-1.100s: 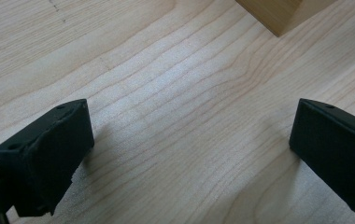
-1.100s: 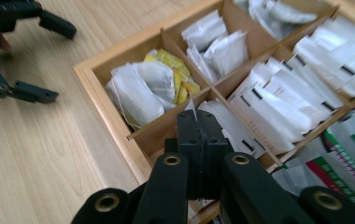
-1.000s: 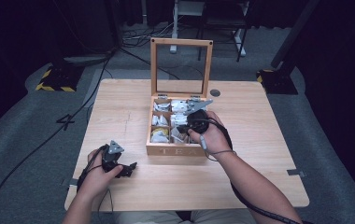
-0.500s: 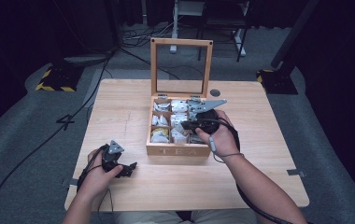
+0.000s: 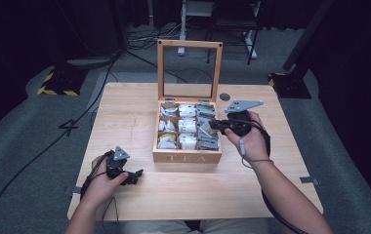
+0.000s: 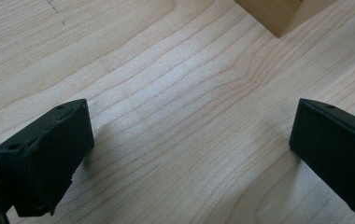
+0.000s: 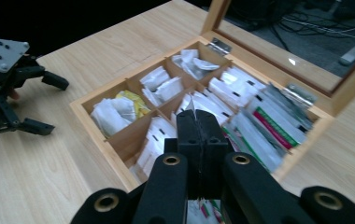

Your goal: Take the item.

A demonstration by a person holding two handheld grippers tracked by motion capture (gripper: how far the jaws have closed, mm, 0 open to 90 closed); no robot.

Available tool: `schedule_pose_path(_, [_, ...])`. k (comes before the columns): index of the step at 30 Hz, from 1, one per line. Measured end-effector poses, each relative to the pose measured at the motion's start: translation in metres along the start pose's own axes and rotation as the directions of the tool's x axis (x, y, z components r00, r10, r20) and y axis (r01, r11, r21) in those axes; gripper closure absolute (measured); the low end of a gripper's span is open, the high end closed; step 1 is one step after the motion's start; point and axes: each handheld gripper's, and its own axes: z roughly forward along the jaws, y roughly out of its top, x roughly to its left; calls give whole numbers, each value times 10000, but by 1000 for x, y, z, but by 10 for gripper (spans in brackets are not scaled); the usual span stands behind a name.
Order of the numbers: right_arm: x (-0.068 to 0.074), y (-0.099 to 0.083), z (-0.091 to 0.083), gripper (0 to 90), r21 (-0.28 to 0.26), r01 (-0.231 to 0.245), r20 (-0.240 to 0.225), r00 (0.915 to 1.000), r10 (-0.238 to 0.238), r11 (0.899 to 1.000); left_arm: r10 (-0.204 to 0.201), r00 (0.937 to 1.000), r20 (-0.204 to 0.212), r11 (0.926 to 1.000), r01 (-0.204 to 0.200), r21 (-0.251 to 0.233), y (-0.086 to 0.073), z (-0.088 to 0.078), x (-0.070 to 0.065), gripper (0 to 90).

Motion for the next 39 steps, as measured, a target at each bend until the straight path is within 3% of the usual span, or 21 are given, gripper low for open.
schedule_pose_path(7, [-18,-5,-16,900,-58,-304,464,9985,307,9995,-1,10000,-2,10000,1,-3,0,0,0,3])
schedule_pose_path(17, [-47,-14,-38,900,73,-669,1302,9893,654,9977,9,10000,-8,10000,-9,-14,0,0,0,3])
schedule_pose_path(22, [-66,-23,-47,900,79,-1058,1750,9792,1028,9944,14,10000,-10,10000,-14,-15,0,0,0,3])
schedule_pose_path(27, [-79,-32,-49,899,206,-1165,2076,9720,1097,9930,10,10000,-9,10000,-10,-16,0,0,0,3])
schedule_pose_path(33, [-103,-50,-51,898,339,-1599,2543,9560,1462,9865,-3,10000,-4,10000,3,-4,0,0,0,3])
schedule_pose_path(39, [-115,-59,-52,897,405,-1749,2727,9491,1576,9837,-3,10000,6,10000,3,12,0,0,0,3])
